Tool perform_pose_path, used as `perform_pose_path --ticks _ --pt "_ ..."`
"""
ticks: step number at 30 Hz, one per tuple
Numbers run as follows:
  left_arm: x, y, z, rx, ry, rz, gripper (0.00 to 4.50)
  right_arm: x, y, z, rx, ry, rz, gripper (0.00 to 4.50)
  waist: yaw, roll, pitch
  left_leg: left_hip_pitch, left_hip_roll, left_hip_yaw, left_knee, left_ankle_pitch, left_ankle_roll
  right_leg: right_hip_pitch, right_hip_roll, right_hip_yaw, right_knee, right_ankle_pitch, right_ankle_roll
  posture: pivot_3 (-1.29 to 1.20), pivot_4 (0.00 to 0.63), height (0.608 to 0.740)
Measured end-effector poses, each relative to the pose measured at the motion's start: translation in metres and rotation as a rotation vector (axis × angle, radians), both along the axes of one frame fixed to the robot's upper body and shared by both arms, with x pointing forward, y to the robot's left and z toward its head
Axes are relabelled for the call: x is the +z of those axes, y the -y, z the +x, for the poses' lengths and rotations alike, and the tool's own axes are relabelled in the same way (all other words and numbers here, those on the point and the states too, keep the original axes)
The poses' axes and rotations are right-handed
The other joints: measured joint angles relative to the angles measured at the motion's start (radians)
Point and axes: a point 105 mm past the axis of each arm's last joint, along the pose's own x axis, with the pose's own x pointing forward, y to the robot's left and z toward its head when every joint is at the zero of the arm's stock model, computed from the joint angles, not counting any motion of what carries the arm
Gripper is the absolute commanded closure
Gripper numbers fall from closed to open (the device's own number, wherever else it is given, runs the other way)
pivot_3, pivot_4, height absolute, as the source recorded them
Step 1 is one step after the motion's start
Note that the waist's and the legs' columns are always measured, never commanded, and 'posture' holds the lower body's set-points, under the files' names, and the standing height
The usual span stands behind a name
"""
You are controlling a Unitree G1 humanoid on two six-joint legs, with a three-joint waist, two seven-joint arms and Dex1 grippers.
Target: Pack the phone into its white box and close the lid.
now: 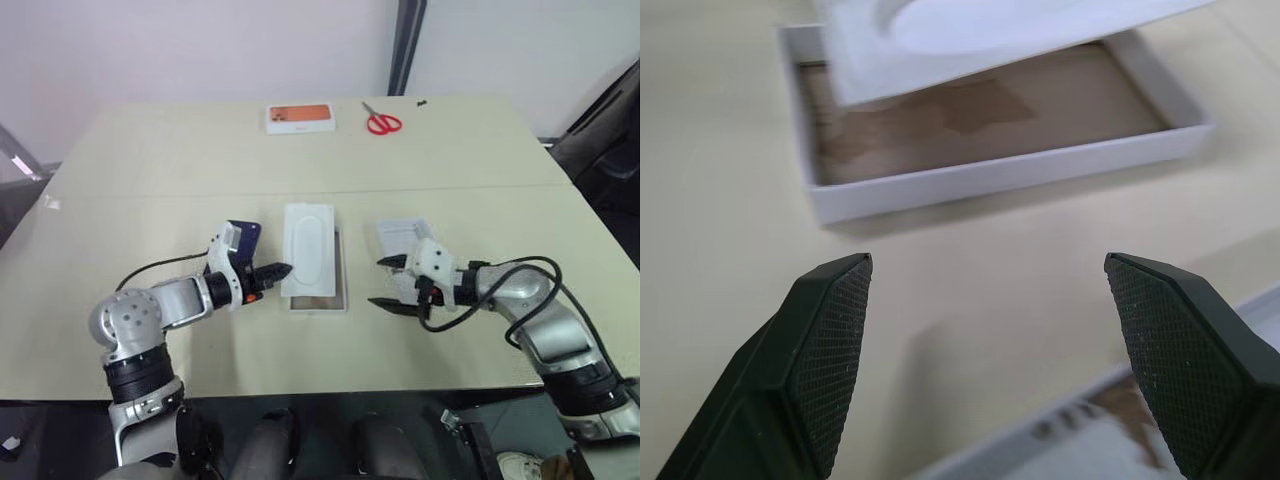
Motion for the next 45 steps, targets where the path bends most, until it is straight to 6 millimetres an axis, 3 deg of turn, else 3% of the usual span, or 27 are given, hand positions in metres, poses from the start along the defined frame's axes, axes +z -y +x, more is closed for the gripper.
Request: perform_pose_path --ticks 2,9,14,15,17,20,23,26,32,36,45 --pt "0.0 0.001 -0.001 -0.002 0.0 0.004 3.55 0.002 0.0 0.004 -0.006 0.018 0.007 0.57 0.0 0.0 0.0 0.0 0.0 0.0 0.0 0.0 0.0 0.0 0.0 0.0 0.0 0.0 0.0 0.0 0.15 0.734" --pt "0.001 0.002 -0.004 -0.029 -0.007 0.01 0.11 0.005 -0.006 0.015 -0.02 0.048 0.044 0.57 -0.001 0.0 0.0 0.0 0.0 0.0 0.0 0.0 0.0 0.0 0.0 0.0 0.0 0.0 0.0 0.0 0.15 0.734" --pt "0.012 -0.008 0.001 -0.013 0.044 0.03 0.11 0.029 -0.018 0.033 -0.053 0.136 0.117 0.57 -0.002 0.0 0.0 0.0 0.0 0.0 -0.001 0.001 -0.001 -0.001 0.0 0.0 0.0 0.0 0.0 0.0 0.15 0.734" --pt "0.016 -0.012 0.002 -0.007 0.076 0.039 0.07 0.033 -0.023 0.035 -0.053 0.142 0.139 0.83 -0.002 0.0 0.0 0.0 0.0 0.0 -0.001 0.001 -0.001 -0.001 0.0 0.0 0.0 0.0 0.0 0.0 0.15 0.734" --pt "0.026 -0.022 0.007 0.005 0.179 0.105 0.06 0.039 -0.034 0.038 -0.05 0.147 0.187 1.42 -0.003 0.0 0.0 0.0 0.0 0.0 -0.001 0.001 -0.002 -0.001 0.0 0.0 0.0 0.0 0.0 0.0 0.15 0.734" --pt "0.044 -0.042 0.012 0.019 0.375 0.199 0.06 0.037 -0.05 0.038 -0.035 0.153 0.205 3.02 -0.003 0.0 0.0 0.0 0.0 0.0 -0.003 0.001 -0.002 -0.002 0.0 0.001 0.0 0.0 0.0 0.0 0.15 0.734" --pt "0.05 -0.052 0.008 -0.04 0.518 0.259 0.06 0.025 -0.077 0.034 0.019 0.155 0.166 4.42 -0.005 0.001 0.0 0.0 0.0 0.0 -0.004 0.001 -0.002 -0.002 0.0 0.001 0.0 0.0 -0.001 0.0 0.15 0.734" --pt "0.035 -0.06 -0.004 -0.148 0.6 0.352 0.06 0.007 -0.087 0.039 0.029 0.177 0.043 4.47 -0.003 0.001 0.001 0.0 0.0 0.001 -0.004 0.001 -0.003 -0.003 0.0 0.001 -0.001 0.0 -0.001 0.0 0.15 0.734" --pt "0.035 -0.069 -0.01 -0.201 0.74 0.419 0.06 -0.019 -0.095 0.035 0.119 0.16 -0.122 4.47 -0.002 0.002 0.001 0.0 0.0 0.0 -0.004 0.001 -0.002 -0.002 -0.001 0.0 -0.001 0.0 -0.001 0.0 0.15 0.734" --pt "0.022 -0.072 -0.009 -0.207 0.74 0.466 0.06 -0.023 -0.099 0.017 0.248 0.116 -0.167 4.47 -0.004 0.002 0.001 0.0 0.0 0.0 -0.005 0.001 -0.001 -0.003 -0.001 0.0 -0.001 0.0 -0.001 0.0 0.15 0.734" --pt "0.023 -0.074 -0.006 -0.185 0.769 0.488 0.06 -0.024 -0.101 -0.002 0.37 0.024 -0.187 4.47 -0.003 0.002 0.001 0.0 0.0 -0.001 -0.004 -0.002 0.003 -0.002 -0.001 0.0 -0.001 0.0 -0.001 0.0 0.15 0.734"
